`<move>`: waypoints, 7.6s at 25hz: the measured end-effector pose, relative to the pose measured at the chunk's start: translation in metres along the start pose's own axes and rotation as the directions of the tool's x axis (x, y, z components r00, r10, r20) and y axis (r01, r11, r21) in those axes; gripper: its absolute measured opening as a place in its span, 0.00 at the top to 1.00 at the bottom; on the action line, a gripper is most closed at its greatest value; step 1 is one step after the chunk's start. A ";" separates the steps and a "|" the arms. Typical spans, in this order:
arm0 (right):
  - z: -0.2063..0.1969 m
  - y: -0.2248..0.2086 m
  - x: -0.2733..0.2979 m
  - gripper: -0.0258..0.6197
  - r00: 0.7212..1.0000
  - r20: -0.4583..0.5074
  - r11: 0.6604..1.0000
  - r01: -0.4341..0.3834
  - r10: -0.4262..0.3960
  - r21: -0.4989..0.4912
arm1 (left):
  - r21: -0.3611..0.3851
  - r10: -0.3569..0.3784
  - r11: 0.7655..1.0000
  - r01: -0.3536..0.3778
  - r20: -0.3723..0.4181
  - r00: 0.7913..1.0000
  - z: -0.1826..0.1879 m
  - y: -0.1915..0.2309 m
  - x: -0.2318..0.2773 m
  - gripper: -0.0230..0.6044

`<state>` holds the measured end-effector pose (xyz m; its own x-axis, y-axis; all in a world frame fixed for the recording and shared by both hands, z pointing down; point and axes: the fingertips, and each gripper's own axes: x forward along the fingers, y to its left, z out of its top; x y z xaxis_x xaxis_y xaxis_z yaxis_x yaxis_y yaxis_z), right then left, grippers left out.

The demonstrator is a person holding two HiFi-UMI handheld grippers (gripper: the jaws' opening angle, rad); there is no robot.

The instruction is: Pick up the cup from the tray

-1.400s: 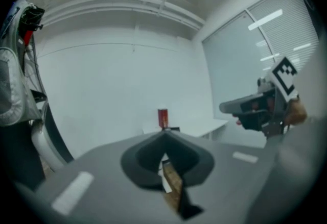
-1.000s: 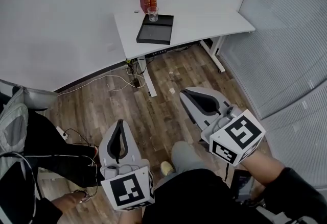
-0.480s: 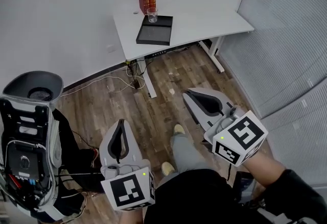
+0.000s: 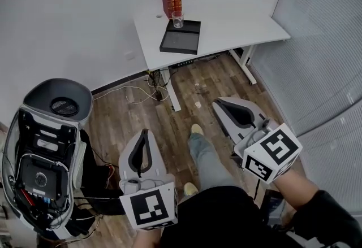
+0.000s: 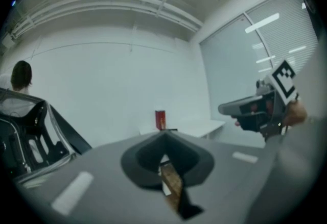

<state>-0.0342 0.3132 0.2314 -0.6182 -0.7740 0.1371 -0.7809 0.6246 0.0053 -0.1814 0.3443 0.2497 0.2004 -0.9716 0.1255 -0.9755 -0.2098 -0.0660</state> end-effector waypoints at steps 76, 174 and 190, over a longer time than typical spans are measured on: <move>-0.012 -0.277 0.300 0.94 0.961 -0.084 0.960 -0.250 0.262 0.129 | -0.007 0.174 0.984 -0.177 -0.158 0.972 0.014 0.026 0.371 0.96; 0.013 -0.346 0.373 0.94 0.967 -0.041 0.965 -0.249 0.253 0.086 | 0.064 0.143 0.988 -0.137 -0.096 0.985 0.044 0.040 0.468 0.96; 0.024 -0.389 0.451 0.94 0.984 -0.102 0.988 -0.138 0.145 0.073 | 0.023 0.015 1.000 -0.012 -0.108 0.994 0.045 0.083 0.571 0.96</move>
<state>-0.0113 -0.2818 0.2675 -0.7123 -0.6609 0.2365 -0.6929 0.7159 -0.0863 -0.1441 -0.2331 0.2718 0.1751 -0.9572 0.2305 -0.9756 -0.2001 -0.0899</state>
